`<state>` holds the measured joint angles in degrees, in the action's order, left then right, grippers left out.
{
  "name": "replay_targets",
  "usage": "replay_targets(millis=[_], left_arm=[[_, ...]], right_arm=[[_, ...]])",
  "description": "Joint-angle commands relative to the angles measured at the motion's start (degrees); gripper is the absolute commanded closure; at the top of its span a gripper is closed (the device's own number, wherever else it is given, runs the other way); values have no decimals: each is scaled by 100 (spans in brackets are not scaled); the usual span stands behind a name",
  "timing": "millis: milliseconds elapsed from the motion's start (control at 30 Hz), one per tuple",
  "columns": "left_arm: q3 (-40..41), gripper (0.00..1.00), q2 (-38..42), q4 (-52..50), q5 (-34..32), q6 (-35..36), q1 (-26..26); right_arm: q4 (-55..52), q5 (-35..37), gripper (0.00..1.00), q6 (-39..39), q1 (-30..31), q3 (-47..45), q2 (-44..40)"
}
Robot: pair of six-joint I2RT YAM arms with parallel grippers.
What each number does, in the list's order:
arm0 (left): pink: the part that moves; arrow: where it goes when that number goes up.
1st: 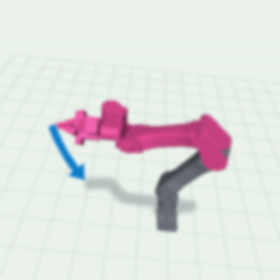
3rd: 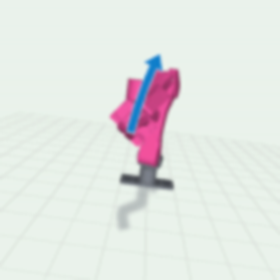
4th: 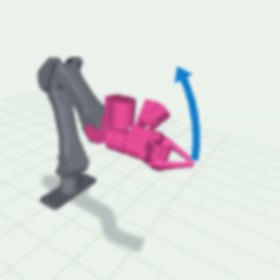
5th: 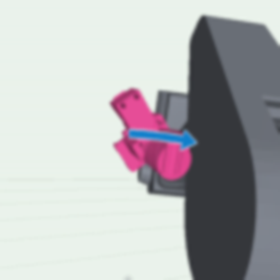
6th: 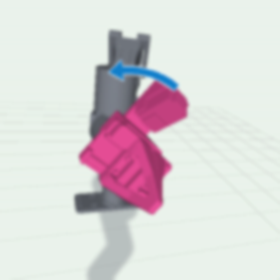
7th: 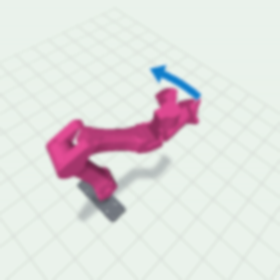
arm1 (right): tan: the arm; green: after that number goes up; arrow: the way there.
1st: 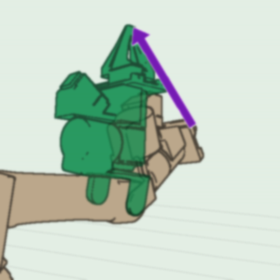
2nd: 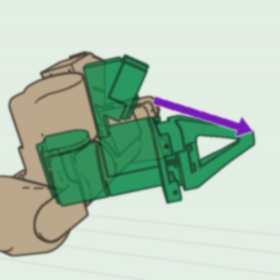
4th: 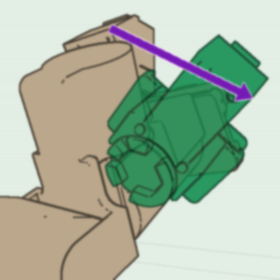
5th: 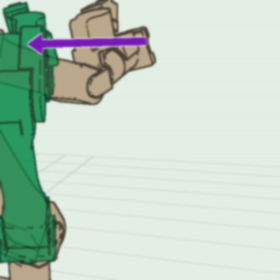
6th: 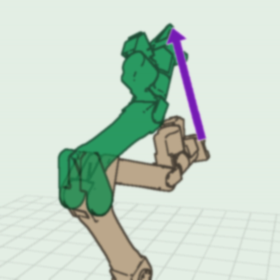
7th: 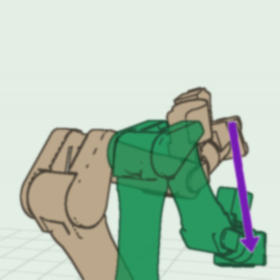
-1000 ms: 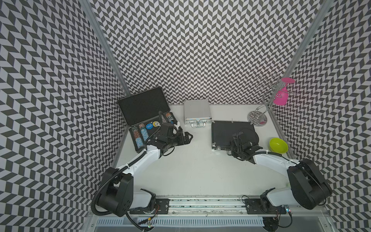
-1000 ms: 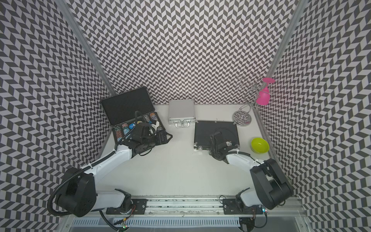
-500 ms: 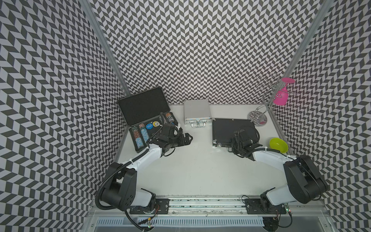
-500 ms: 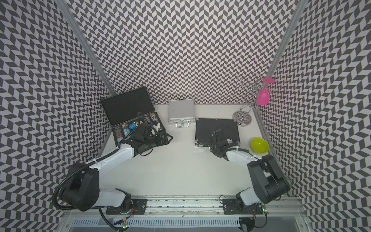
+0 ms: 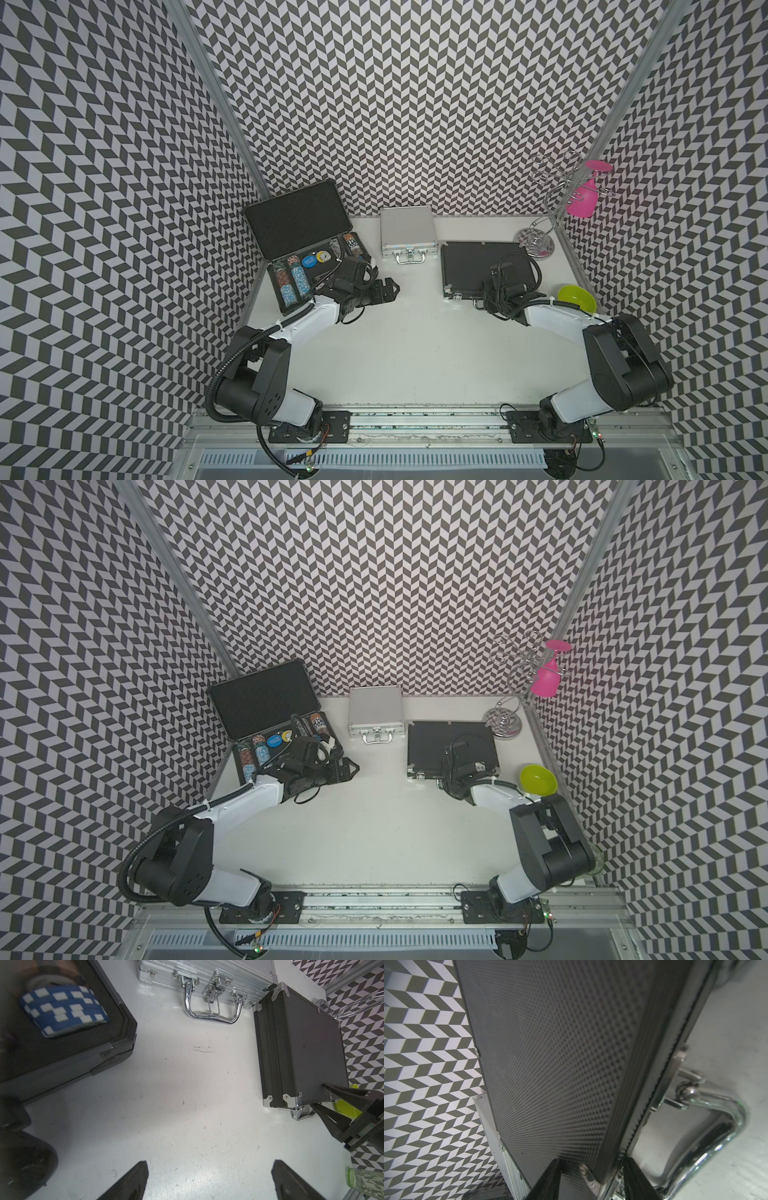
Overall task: Close the poker set cases
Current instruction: Move the poker set case to the center of the board, then move the storage bin to the center of the board.
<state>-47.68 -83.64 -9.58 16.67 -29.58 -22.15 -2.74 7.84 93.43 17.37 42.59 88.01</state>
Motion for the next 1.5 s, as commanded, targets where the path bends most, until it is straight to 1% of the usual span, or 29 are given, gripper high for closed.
replay_targets(millis=[0, 167, 233, 433, 500, 567, 633, 733, 867, 967, 1033, 1233, 1367, 1467], left_arm=[[-145, 5, -22, 74, -146, 40, -31], [-188, 4, -10, 3, -199, 44, -26], [-247, 4, 29, -79, -279, 66, 11], [-542, 4, 219, -376, -434, 196, 151], [-633, 4, 275, -445, -456, 207, 217], [-710, 3, 314, -523, -463, 222, 323], [-781, 4, 348, -648, -488, 256, 440], [-800, 3, 489, -794, -556, 318, 621], [-738, 4, 731, -897, -614, 345, 808], [-695, 4, 845, -985, -648, 413, 922], [-631, 3, 850, -1017, -652, 435, 1048], [-488, 3, 864, -977, -603, 479, 1308], [-512, 4, 849, -984, -595, 533, 1319], [-492, 4, 835, -958, -578, 549, 1319]], right_arm=[[-440, 450, 49, -239, -298, -41, 242], [-404, 194, 44, -815, -281, 103, 120], [-482, 219, 42, -1104, -195, 207, 4], [-1088, 1012, 39, -2198, 447, 724, -658], [-1050, 1092, 39, -2660, 703, 851, -826], [-668, 920, 41, -3337, 1021, 961, -859], [-745, 759, 41, -3892, 1306, 1395, -602], [-971, 606, 42, -4662, 1699, 2181, 17], [-1092, 544, 45, -5270, 2089, 3103, 955], [-1308, 538, 46, -5429, 2200, 3779, 1691], [-1505, 761, 46, -5400, 2216, 4119, 2073], [-1563, 1335, 47, -5492, 2219, 4620, 2856], [-1710, 1582, 47, -5589, 2221, 5115, 3359], [-1564, 1728, 47, -5611, 2211, 5331, 3643]])
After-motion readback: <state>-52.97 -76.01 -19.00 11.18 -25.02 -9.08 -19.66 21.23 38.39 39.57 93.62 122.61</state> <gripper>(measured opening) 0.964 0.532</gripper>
